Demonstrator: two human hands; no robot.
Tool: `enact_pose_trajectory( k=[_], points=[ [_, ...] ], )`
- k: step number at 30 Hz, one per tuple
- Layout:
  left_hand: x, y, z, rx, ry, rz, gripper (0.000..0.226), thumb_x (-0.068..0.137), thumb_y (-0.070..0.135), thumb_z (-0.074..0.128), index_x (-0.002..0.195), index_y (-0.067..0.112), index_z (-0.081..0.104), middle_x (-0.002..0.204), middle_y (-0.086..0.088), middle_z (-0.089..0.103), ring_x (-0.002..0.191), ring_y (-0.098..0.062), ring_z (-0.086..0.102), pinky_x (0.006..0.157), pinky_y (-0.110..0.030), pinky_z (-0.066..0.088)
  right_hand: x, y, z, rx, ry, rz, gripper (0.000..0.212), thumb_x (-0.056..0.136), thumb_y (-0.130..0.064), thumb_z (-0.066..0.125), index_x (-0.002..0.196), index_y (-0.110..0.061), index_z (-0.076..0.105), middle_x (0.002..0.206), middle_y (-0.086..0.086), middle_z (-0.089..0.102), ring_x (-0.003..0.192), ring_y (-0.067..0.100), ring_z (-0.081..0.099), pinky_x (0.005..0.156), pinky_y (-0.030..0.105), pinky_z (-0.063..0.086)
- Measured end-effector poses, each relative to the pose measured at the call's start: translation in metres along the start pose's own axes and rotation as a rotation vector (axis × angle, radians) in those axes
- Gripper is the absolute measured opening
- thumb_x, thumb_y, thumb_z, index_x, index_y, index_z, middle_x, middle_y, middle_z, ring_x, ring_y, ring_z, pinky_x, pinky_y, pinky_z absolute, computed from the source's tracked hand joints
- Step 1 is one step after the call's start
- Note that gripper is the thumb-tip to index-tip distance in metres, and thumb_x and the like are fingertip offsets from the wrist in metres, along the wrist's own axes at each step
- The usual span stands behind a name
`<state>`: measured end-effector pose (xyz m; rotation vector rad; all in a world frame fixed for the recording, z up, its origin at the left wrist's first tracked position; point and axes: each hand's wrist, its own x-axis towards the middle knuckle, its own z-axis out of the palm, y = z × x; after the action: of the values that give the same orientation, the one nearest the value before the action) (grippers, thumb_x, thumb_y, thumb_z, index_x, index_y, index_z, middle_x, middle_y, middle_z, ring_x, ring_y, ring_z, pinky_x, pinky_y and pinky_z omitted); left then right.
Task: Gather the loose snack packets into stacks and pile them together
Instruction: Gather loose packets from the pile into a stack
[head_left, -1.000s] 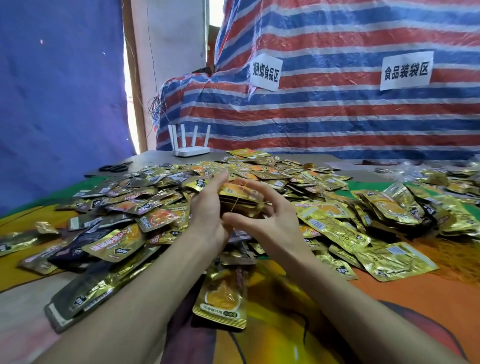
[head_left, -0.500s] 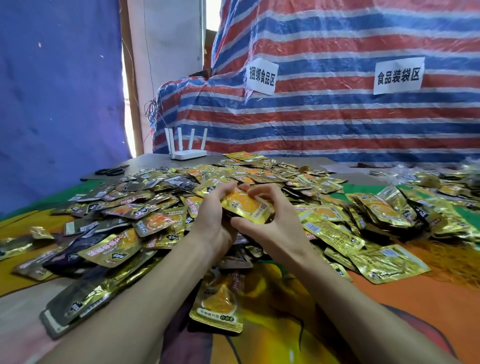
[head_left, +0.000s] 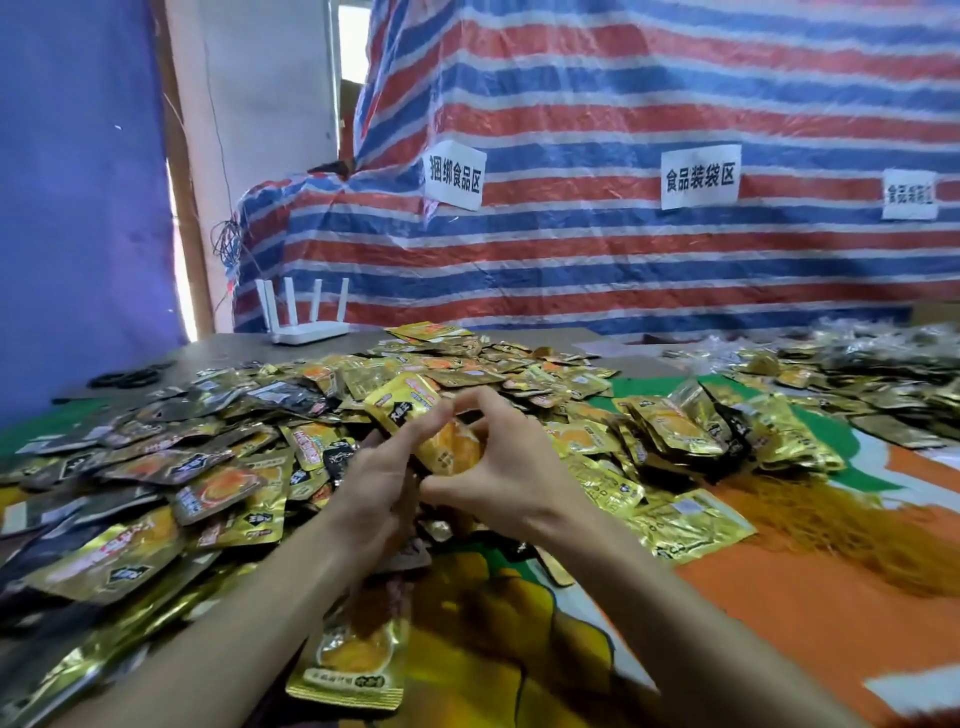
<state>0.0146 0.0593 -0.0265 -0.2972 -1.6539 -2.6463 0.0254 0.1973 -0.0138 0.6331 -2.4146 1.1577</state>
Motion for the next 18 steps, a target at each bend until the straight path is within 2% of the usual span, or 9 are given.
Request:
enact_pose_trajectory(
  k=[1,3,5,7,8,11,15,18],
  points=[
    [-0.001,0.0,-0.001,0.013,-0.033,0.019,0.06,0.071,0.029,0.087,0.119,-0.003,0.067,0.11,-0.021,0.071,0.09,-0.03,0.069,0.08,-0.039,0.058,0.001,0.002,-0.009,-0.002,0.014,0.027,0.07,0.064,-0.035,0.088,0.123,-0.025,0.051,0.095,-0.007,0.066,0.078,0.011,0.068,0.065,0.033,0.06],
    [0.0,-0.003,-0.002,0.104,-0.046,0.055,0.064,0.073,0.035,0.079,0.128,0.008,0.06,0.118,-0.01,0.072,0.104,-0.025,0.069,0.098,-0.041,0.053,0.005,0.01,-0.031,-0.037,0.073,0.07,0.073,0.065,-0.035,0.088,0.123,-0.021,0.045,0.095,-0.001,0.065,0.075,0.017,0.068,0.063,0.037,0.06],
    [0.0,-0.006,-0.002,0.293,-0.04,0.123,0.051,0.078,0.035,0.072,0.125,0.019,0.06,0.117,0.002,0.073,0.11,-0.019,0.069,0.105,-0.045,0.049,0.014,0.023,-0.056,-0.132,0.172,0.138,0.069,0.07,-0.029,0.087,0.119,-0.016,0.039,0.094,0.005,0.064,0.074,0.023,0.068,0.064,0.043,0.06],
    [0.0,-0.01,-0.002,0.469,-0.048,0.236,0.029,0.092,0.025,0.068,0.12,0.022,0.063,0.113,0.007,0.074,0.11,-0.015,0.068,0.102,-0.041,0.05,0.028,0.043,-0.083,-0.258,0.294,0.241,0.061,0.075,-0.027,0.085,0.114,-0.013,0.041,0.095,0.009,0.063,0.079,0.027,0.066,0.069,0.047,0.058],
    [0.0,-0.012,-0.004,0.544,-0.049,0.303,0.022,0.096,0.018,0.065,0.118,0.023,0.064,0.111,0.008,0.073,0.109,-0.013,0.067,0.097,-0.035,0.052,0.036,0.054,-0.095,-0.303,0.341,0.293,0.055,0.078,-0.027,0.083,0.112,-0.012,0.043,0.097,0.011,0.062,0.083,0.028,0.064,0.072,0.047,0.056],
    [-0.004,-0.012,-0.006,0.772,-0.046,0.489,0.023,0.096,0.014,0.064,0.113,0.029,0.065,0.106,0.015,0.07,0.105,-0.005,0.065,0.08,-0.017,0.052,0.05,0.091,-0.123,-0.452,0.425,0.442,0.041,0.083,-0.025,0.076,0.109,-0.007,0.049,0.103,0.017,0.06,0.095,0.034,0.059,0.083,0.05,0.053],
    [-0.006,-0.01,-0.007,0.801,-0.024,0.536,0.022,0.097,0.017,0.064,0.113,0.032,0.065,0.105,0.02,0.068,0.105,0.0,0.063,0.081,-0.022,0.05,0.049,0.134,-0.127,-0.539,0.435,0.565,0.038,0.086,-0.02,0.072,0.113,-0.004,0.051,0.116,0.023,0.058,0.107,0.04,0.055,0.094,0.05,0.049],
    [-0.004,-0.01,-0.008,0.8,-0.022,0.538,0.022,0.097,0.017,0.063,0.111,0.034,0.065,0.106,0.015,0.069,0.103,0.0,0.062,0.079,-0.02,0.049,0.048,0.152,-0.12,-0.715,0.364,0.642,0.041,0.09,-0.031,0.066,0.121,-0.01,0.05,0.126,0.024,0.057,0.123,0.042,0.048,0.106,0.051,0.036]
  ],
)
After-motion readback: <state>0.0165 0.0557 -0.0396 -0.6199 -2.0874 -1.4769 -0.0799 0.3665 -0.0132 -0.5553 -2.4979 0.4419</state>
